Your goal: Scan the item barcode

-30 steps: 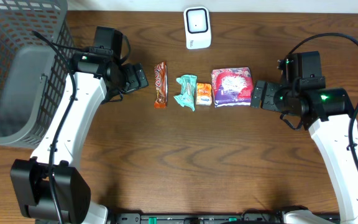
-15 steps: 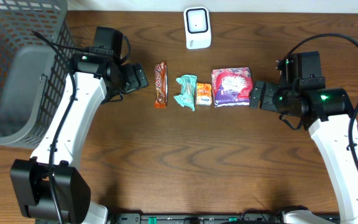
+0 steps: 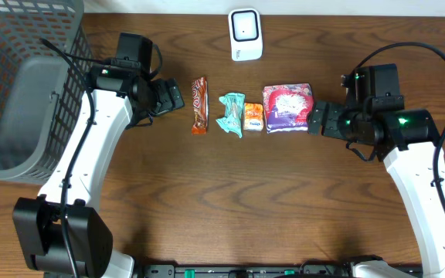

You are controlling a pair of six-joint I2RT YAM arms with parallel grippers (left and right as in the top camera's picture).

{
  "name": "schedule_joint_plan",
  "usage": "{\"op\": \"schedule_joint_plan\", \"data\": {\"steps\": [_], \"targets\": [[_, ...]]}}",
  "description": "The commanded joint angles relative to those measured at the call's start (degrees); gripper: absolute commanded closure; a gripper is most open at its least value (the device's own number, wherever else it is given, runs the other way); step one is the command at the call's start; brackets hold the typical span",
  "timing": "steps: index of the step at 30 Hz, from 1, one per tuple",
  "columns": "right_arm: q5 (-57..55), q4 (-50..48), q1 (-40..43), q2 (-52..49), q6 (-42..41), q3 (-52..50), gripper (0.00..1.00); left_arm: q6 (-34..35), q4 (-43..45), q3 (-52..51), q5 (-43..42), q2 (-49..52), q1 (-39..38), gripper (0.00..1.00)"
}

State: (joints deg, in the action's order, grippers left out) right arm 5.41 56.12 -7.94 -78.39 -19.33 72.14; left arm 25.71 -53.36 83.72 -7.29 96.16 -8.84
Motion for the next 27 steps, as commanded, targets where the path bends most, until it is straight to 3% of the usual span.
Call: {"op": "schedule_joint_plan", "data": {"steps": [1, 27], "targets": [[1.2, 0.5, -0.1, -0.7, -0.8, -0.7, 0.01, 0.1, -0.1, 0.5, 0.7, 0.0, 0.0, 0.02], [1.4, 1.7, -1.9, -0.7, -1.2, -0.7, 0.01, 0.1, -0.1, 0.5, 0.7, 0.0, 0.0, 0.02]]}}
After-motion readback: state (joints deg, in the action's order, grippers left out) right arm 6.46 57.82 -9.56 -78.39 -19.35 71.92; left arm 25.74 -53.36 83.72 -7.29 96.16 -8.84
